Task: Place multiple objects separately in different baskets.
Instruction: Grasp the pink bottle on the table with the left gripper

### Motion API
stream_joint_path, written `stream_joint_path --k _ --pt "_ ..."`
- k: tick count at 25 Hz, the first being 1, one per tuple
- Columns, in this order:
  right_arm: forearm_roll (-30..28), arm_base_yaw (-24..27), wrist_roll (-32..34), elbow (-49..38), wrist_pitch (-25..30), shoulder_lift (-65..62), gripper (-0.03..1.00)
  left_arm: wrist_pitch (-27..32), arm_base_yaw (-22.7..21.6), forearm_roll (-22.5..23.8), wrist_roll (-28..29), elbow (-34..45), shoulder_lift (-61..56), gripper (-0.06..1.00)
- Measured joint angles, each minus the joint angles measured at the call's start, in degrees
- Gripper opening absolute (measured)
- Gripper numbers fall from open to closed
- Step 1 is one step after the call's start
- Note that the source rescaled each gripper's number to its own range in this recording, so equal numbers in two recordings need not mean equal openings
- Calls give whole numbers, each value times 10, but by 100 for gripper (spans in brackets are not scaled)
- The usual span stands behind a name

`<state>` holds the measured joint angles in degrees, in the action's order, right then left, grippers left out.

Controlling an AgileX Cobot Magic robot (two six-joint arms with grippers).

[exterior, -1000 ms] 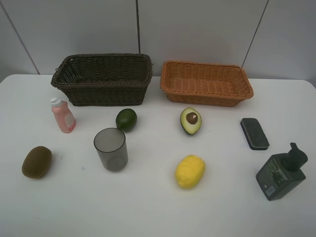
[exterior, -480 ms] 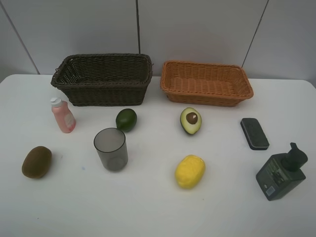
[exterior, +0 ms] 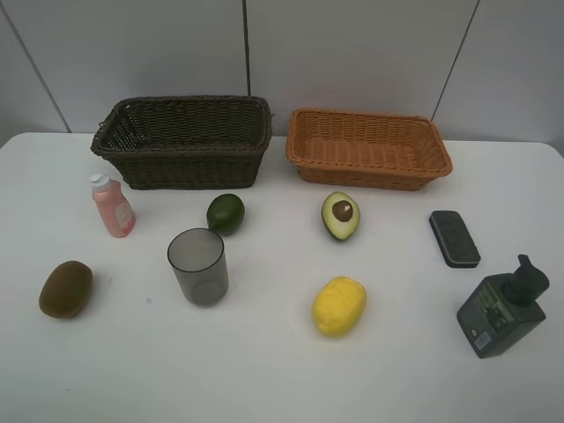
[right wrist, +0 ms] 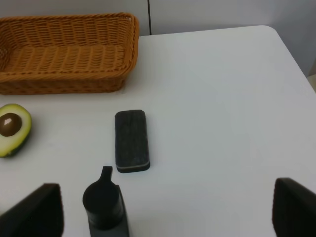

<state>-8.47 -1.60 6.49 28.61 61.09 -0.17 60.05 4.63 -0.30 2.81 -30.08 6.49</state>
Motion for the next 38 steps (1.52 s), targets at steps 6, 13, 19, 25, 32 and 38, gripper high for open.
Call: stream_joint_path --k 6,13,19,25,32,38 --pt "0 0 0 0 0 0 100 -54 0 0 0 -57 222 100" --pt "0 0 0 0 0 0 100 -117 0 0 -1 -146 479 100" --pt "0 0 0 0 0 0 100 -117 0 0 -4 -256 708 100" --pt "0 0 0 0 0 0 100 -113 1 -1 -17 -358 881 100" --pt "0 0 0 0 0 0 100 -110 25 -2 -28 -432 1011 100" --pt "0 0 0 0 0 0 100 -110 28 3 -28 -444 1065 100"
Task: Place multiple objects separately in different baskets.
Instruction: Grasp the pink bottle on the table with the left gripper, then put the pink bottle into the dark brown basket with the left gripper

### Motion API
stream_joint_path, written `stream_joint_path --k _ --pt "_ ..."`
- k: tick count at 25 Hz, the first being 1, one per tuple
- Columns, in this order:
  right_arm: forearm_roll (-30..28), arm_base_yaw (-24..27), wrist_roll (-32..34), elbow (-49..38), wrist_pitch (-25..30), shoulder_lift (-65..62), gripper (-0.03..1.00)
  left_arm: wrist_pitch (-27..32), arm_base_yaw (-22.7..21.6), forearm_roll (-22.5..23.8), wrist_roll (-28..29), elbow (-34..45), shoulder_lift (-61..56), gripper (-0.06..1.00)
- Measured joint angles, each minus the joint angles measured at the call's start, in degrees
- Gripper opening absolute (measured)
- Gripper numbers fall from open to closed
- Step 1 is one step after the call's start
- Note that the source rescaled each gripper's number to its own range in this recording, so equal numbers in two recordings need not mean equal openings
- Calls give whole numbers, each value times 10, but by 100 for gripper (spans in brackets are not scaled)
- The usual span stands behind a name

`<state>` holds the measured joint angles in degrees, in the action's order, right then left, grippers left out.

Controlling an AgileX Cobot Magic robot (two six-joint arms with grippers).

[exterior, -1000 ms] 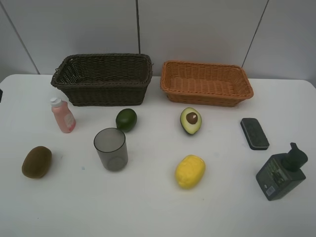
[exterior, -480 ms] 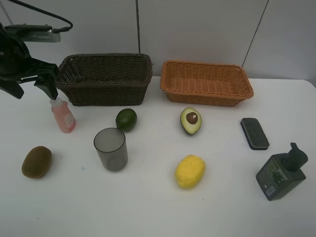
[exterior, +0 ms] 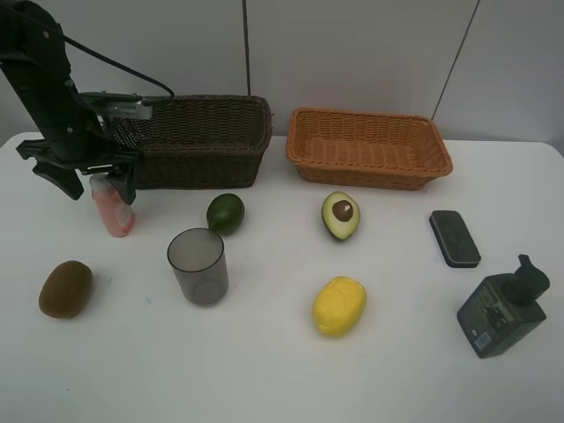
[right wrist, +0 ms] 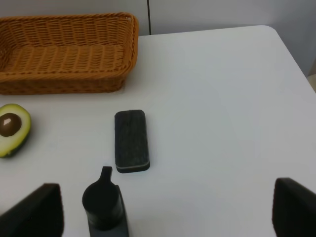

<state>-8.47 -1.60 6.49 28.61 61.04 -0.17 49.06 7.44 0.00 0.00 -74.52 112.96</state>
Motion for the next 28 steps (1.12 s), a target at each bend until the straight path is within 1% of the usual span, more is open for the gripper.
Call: stream_joint_path --k 2,3,4,5,7,9,10,13,16,19,21,24,28 --pt "0 0 0 0 0 0 100 0 0 0 3 -1 8 99" --pt "0 0 0 0 0 0 100 0 0 0 4 -2 12 96" --pt "0 0 0 0 0 0 100 0 0 0 5 -2 16 90" --pt "0 0 0 0 0 0 100 0 0 0 5 -2 18 78" --pt "0 0 0 0 0 0 100 0 0 6 5 -2 20 45" --pt "0 0 0 0 0 0 100 1 0 8 6 -2 20 3" --pt "0 0 0 0 0 0 100 3 0 10 8 -2 20 0" --pt "0 0 0 0 0 0 100 29 0 10 14 -9 20 1" --pt "0 0 0 0 0 0 100 91 0 9 25 -45 12 1" --pt "0 0 0 0 0 0 100 160 0 -7 34 -123 -9 1" --pt "0 0 0 0 0 0 100 189 0 -20 34 -190 -16 1" --pt "0 0 0 0 0 0 100 196 0 -27 35 -296 -8 1" --pt "0 0 0 0 0 0 100 196 -3 -28 35 -394 52 1"
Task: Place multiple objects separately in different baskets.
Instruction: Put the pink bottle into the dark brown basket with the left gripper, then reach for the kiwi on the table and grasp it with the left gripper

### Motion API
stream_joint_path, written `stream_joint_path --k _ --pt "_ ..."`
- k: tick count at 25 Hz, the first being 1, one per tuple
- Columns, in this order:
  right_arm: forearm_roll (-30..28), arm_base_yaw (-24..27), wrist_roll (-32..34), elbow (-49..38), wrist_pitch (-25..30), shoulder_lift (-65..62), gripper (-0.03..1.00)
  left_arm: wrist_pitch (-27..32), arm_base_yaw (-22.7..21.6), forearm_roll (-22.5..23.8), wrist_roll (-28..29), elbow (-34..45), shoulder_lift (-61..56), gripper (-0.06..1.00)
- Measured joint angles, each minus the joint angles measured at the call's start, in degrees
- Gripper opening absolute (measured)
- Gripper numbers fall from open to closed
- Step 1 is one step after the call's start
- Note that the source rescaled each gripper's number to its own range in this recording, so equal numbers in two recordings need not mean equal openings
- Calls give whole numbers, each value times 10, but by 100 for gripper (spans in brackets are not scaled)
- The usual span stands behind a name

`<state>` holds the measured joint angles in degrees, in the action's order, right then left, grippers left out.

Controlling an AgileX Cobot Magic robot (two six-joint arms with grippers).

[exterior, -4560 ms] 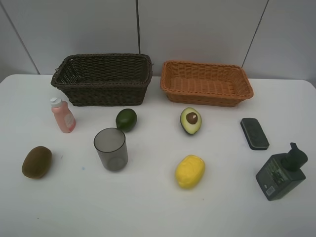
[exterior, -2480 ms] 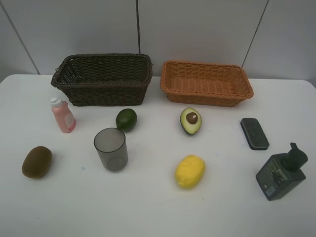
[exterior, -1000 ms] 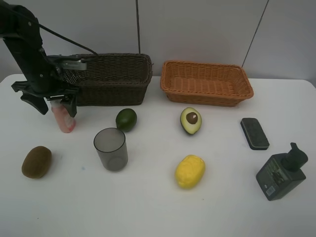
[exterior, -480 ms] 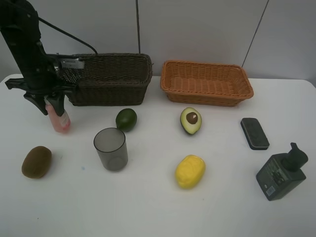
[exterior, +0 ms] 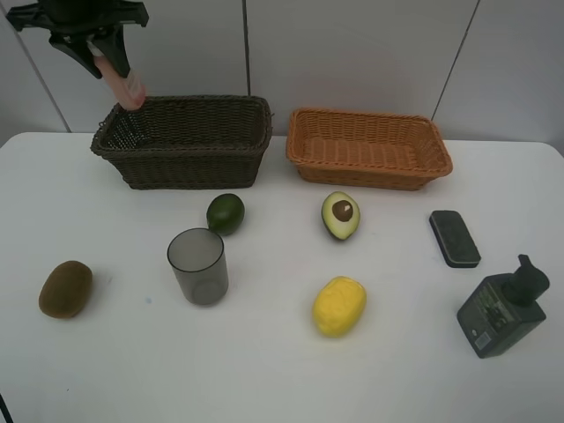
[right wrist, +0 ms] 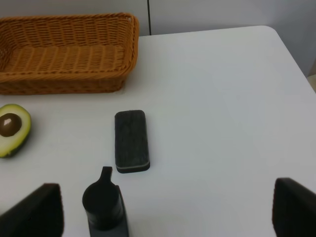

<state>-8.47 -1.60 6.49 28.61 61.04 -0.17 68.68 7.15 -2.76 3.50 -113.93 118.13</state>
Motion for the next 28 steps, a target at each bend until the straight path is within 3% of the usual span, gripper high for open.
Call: stream_joint_path --k 6,7,9,10,12,20,23,25,28 --pt "0 0 0 0 0 0 100 -51 -3 8 0 -53 117 3" --pt "0 0 0 0 0 0 100 -61 -3 10 0 -54 130 13" --pt "0 0 0 0 0 0 100 -71 -3 18 1 -54 144 62" --pt "0 0 0 0 0 0 100 -72 -3 23 5 -54 147 80" --pt "0 0 0 0 0 0 100 -72 -3 28 14 -55 149 93" --pt "0 0 0 0 0 0 100 0 -3 28 51 -122 135 100" --pt "0 0 0 0 0 0 100 1 -3 -4 64 -117 107 100" --pt "0 0 0 0 0 0 100 0 -3 -28 65 -80 71 100" --pt "0 0 0 0 0 0 100 0 -3 -39 65 54 -16 100"
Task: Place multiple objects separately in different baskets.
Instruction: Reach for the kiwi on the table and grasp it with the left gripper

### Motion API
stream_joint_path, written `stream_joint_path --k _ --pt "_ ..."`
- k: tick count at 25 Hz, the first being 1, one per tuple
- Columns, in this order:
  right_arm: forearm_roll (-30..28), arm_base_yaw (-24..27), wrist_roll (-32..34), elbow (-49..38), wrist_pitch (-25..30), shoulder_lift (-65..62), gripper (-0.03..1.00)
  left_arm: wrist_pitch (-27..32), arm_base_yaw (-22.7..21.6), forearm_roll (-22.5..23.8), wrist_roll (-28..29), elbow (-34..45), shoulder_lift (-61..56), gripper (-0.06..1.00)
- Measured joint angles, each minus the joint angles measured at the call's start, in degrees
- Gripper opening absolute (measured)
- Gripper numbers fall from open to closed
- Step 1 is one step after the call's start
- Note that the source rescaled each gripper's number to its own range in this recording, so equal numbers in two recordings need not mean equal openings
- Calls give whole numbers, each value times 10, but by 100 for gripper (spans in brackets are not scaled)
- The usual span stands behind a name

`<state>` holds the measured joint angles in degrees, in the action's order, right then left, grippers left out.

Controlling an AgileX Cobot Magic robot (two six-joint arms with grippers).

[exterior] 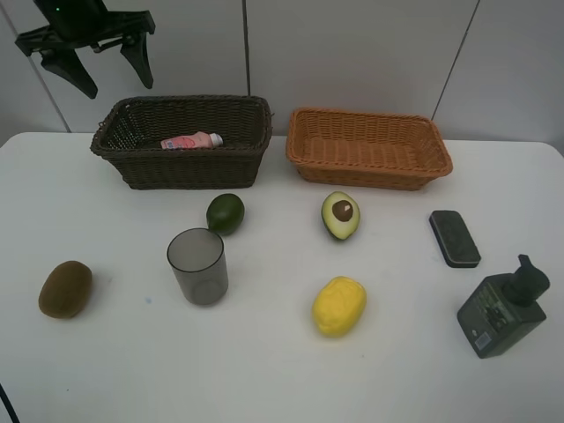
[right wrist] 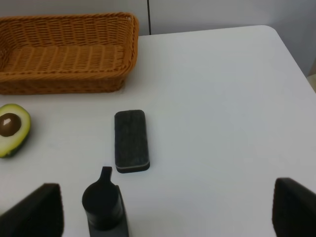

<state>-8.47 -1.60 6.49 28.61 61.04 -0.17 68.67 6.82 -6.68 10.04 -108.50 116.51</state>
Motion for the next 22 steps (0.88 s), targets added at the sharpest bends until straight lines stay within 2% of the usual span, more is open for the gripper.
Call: stream_joint_path --k 6,10,15,22 --pt "0 0 0 0 0 0 100 -1 0 23 0 303 -229 100" --pt "0 0 0 0 0 0 100 1 0 29 5 443 -336 100" --pt "0 0 0 0 0 0 100 -2 0 48 7 539 -354 100" --pt "0 0 0 0 0 0 100 -86 0 72 9 575 -303 100"
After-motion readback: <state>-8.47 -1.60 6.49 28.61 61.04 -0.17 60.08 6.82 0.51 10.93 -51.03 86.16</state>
